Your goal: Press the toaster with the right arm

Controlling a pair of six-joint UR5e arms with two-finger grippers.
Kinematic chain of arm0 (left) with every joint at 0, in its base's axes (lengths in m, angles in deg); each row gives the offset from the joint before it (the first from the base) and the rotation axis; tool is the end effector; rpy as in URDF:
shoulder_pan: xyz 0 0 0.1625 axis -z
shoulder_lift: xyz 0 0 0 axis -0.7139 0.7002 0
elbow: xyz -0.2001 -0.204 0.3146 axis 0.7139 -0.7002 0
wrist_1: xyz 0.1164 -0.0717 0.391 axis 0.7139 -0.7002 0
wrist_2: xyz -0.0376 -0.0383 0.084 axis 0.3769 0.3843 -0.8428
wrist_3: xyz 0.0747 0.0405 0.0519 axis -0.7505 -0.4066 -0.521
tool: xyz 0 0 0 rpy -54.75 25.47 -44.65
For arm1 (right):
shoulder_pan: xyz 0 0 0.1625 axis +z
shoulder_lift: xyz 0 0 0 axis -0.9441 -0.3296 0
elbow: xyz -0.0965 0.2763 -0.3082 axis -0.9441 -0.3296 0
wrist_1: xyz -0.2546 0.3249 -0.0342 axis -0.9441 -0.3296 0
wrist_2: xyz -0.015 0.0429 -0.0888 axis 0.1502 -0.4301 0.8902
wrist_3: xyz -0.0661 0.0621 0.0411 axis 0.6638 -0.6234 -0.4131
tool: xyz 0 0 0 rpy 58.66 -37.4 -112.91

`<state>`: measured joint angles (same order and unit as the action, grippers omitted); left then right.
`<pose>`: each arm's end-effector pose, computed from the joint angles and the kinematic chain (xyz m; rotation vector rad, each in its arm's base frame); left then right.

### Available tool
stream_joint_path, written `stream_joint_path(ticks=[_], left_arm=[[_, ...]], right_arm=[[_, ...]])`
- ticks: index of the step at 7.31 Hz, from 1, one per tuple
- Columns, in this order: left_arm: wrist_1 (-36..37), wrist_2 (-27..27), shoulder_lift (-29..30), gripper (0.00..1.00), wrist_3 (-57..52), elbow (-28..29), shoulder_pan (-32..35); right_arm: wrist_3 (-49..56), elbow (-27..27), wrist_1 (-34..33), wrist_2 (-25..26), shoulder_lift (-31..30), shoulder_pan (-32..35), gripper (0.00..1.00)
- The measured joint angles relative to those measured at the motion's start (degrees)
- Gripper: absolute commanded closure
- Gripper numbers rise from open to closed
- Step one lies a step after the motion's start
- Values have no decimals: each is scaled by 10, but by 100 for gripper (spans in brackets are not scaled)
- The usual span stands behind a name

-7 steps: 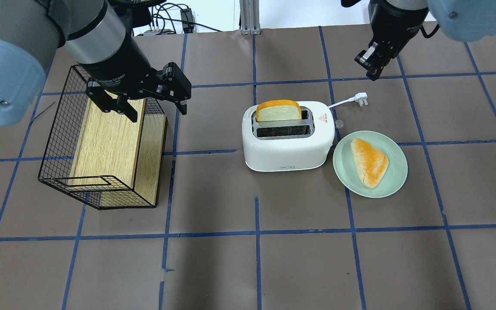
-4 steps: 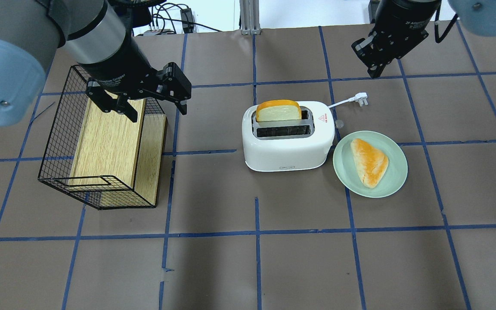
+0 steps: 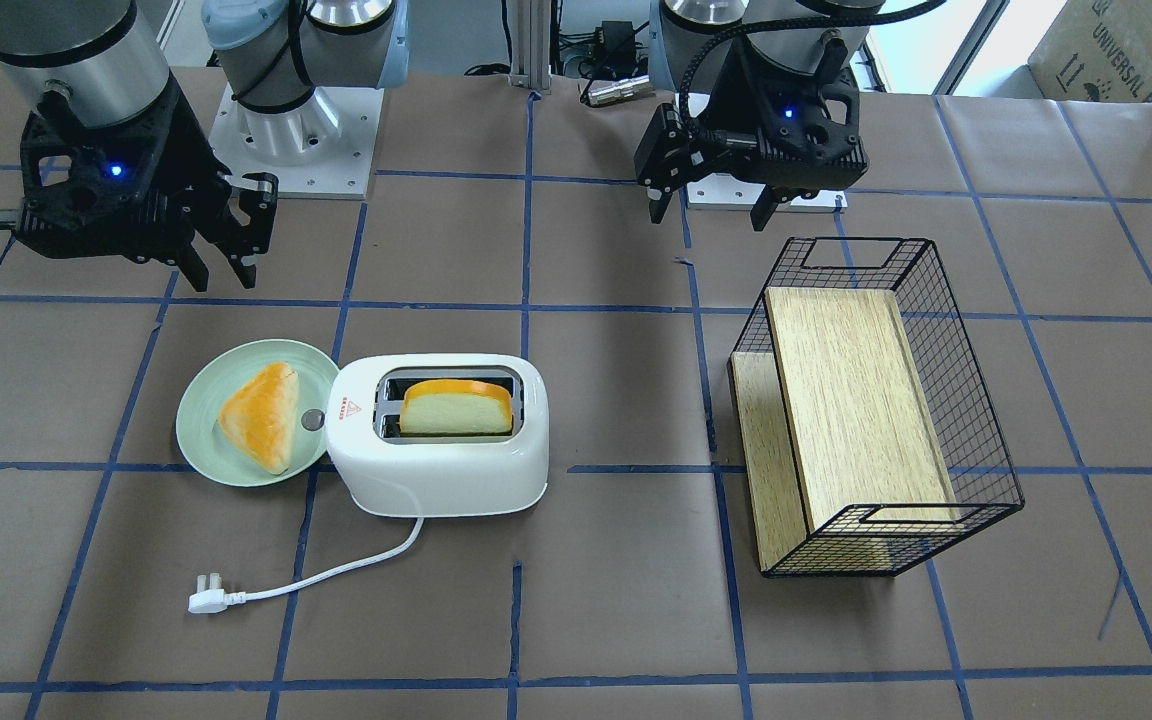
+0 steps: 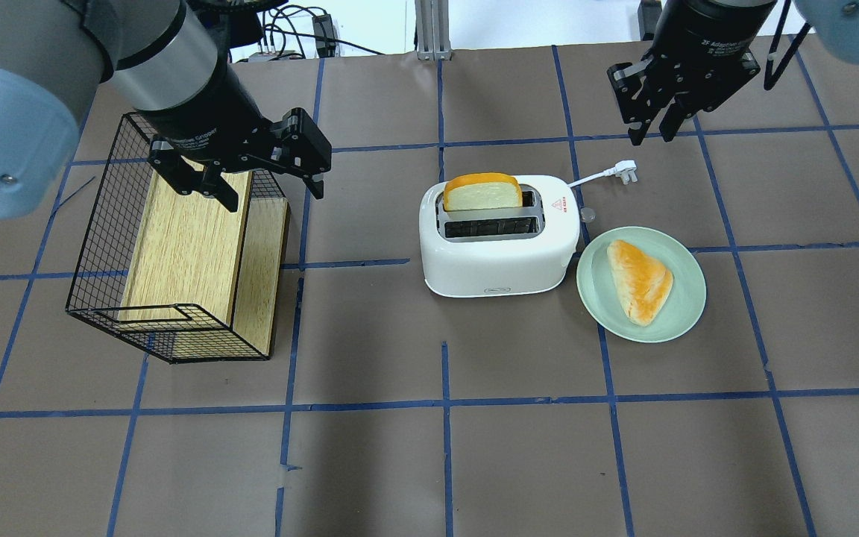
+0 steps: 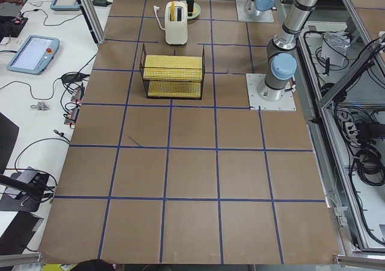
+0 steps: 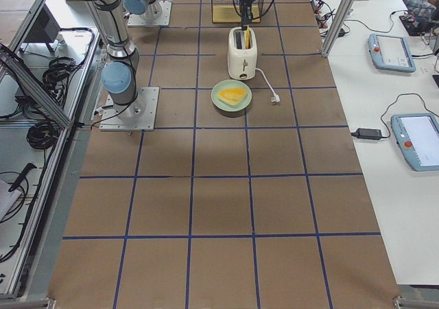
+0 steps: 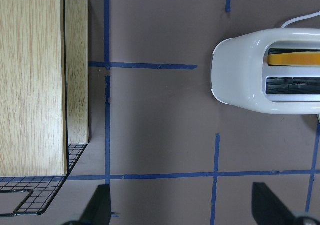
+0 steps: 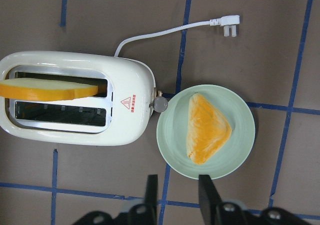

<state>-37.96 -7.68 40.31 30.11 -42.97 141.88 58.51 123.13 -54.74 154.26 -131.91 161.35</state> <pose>-0.1971 -0.4605 0.5064 0.0675 -3.0191 0.0106 0.1402 -0.5246 0.5135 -0.1396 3.1244 -0.0177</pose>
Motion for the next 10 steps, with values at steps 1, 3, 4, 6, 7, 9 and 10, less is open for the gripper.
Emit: stream_joint_path(ticks=[1, 3, 4, 6, 7, 9, 10], left_arm=[[0, 0, 0, 0, 0, 0, 0], [0, 0, 0, 0, 0, 0, 0], [0, 0, 0, 0, 0, 0, 0], [0, 0, 0, 0, 0, 0, 0], [0, 0, 0, 0, 0, 0, 0], [0, 0, 0, 0, 0, 0, 0], [0, 0, 0, 0, 0, 0, 0]], right_arm=[[-29, -1, -2, 0, 1, 0, 20], [-56, -5, 0, 2, 0, 1, 18], [-59, -5, 1, 2, 0, 1, 18], [-60, -5, 1, 3, 2, 1, 18], [-60, -4, 0, 3, 3, 1, 18], [-60, -2, -1, 1, 3, 1, 18], [-60, -2, -2, 0, 3, 1, 18]])
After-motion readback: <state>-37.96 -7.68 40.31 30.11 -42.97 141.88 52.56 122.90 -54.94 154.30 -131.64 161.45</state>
